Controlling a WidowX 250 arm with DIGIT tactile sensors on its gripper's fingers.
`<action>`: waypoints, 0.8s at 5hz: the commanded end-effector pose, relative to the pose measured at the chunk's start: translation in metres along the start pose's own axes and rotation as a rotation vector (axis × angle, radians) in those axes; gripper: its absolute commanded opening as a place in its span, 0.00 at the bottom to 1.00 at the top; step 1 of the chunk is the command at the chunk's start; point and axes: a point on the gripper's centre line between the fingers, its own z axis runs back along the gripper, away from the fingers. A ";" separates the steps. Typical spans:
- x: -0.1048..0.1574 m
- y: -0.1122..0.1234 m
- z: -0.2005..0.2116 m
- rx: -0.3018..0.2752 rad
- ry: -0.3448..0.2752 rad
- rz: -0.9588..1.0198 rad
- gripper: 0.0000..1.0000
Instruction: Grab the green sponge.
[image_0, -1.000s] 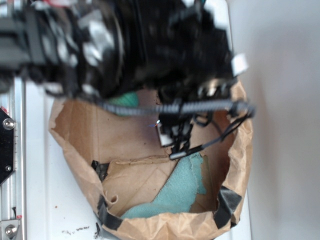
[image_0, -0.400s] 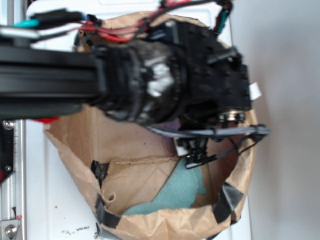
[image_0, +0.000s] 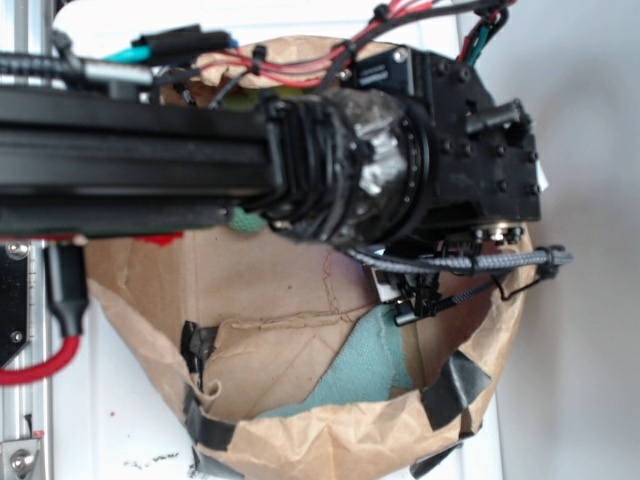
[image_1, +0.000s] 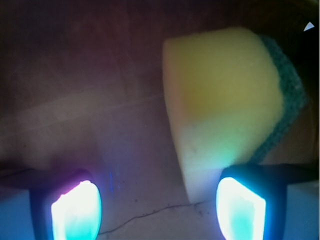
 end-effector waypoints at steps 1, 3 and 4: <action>0.006 0.014 0.030 -0.074 -0.062 0.005 1.00; -0.020 0.039 0.033 -0.103 -0.143 0.025 1.00; -0.017 0.050 0.030 -0.104 -0.144 0.069 1.00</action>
